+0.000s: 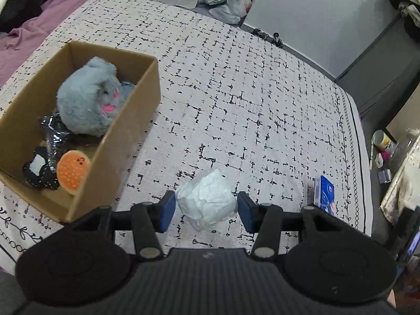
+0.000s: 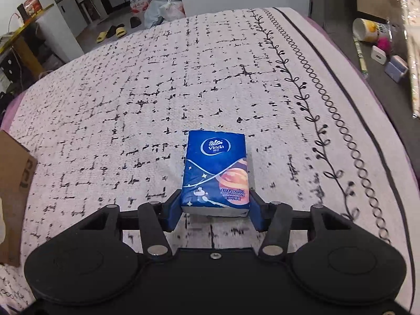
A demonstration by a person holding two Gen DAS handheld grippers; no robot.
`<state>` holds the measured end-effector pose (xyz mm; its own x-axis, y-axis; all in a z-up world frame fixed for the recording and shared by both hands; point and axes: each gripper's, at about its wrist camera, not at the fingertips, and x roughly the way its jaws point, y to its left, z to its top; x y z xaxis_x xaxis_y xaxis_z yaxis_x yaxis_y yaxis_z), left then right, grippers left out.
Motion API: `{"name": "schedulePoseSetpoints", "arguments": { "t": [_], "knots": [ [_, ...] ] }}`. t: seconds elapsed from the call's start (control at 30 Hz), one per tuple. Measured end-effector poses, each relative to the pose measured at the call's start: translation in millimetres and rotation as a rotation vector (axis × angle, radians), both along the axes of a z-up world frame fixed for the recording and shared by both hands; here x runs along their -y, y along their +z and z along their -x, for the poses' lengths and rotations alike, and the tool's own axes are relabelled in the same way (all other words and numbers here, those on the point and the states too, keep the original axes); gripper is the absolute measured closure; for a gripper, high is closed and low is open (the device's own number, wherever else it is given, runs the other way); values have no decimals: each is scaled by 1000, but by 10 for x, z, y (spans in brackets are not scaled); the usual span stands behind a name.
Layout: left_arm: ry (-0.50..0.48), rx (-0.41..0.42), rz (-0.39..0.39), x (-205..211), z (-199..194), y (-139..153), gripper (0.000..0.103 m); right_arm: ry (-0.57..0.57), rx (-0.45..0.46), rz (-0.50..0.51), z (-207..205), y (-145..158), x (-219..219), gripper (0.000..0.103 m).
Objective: Organize soft objects
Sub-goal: 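Grasp the white tissue with the left gripper while the right grasps the blue Vinda tissue pack, then carry the white tissue and blue tissue pack over the box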
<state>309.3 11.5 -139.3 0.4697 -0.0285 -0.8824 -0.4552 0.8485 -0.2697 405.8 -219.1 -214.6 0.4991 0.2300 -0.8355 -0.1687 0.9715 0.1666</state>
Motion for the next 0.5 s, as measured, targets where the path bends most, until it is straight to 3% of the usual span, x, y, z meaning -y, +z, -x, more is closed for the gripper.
{"name": "schedulePoseSetpoints", "arguments": {
  "t": [0.5],
  "knots": [
    [-10, 99, 14, -173, 302, 337, 53, 23, 83, 0, 432, 532, -134, 52]
  ]
}}
